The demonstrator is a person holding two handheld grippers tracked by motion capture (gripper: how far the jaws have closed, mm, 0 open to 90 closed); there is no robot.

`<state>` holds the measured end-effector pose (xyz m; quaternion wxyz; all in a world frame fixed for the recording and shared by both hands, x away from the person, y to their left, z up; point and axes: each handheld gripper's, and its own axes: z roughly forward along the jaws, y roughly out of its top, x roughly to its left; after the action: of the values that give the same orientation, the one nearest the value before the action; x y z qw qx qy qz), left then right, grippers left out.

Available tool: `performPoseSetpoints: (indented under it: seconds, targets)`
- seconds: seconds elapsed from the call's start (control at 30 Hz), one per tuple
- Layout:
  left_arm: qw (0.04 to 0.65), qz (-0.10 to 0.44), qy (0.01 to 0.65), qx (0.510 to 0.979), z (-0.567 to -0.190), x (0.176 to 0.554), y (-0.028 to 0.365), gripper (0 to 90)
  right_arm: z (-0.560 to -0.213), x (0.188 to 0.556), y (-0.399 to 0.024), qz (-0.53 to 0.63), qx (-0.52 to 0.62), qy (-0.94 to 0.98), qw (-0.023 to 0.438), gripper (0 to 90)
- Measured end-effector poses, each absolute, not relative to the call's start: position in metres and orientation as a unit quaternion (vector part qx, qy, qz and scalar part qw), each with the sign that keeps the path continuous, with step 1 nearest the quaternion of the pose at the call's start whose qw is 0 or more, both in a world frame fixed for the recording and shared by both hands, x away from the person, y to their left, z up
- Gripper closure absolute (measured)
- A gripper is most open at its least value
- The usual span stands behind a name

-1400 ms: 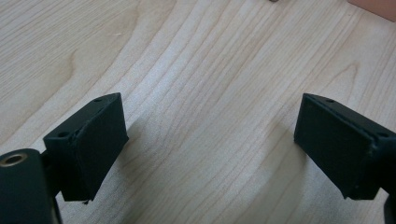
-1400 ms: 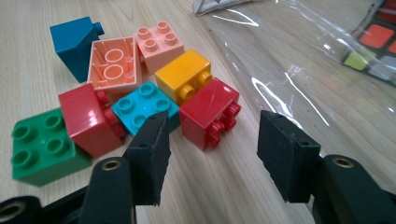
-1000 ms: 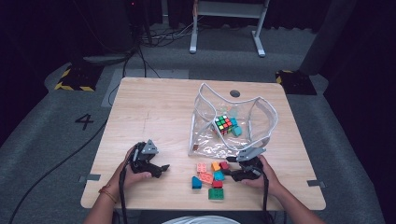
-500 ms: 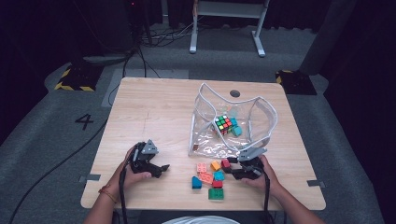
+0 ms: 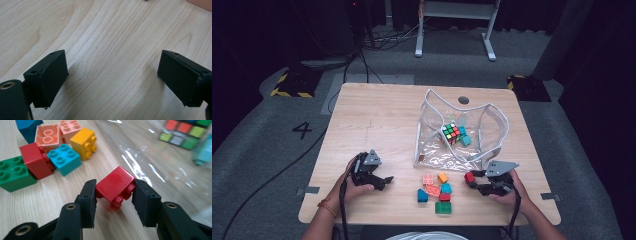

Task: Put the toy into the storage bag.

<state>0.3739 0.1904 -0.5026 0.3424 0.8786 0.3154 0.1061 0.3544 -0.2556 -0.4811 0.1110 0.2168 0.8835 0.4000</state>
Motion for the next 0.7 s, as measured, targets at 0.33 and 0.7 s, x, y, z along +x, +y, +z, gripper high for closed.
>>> performPoseSetpoints:
  seconds: [0.33,0.7]
  targets:
    - [0.343,0.106,0.315,0.879,-0.503,0.374,0.190,9.6,-0.466,0.356,-0.310,0.413,0.249,0.864,0.149,55.7]
    - [0.342,0.108,0.314,0.879,-0.502,0.374,0.191,9.5,-0.442,0.384,-0.347,0.411,0.295,0.839,0.197,55.7]
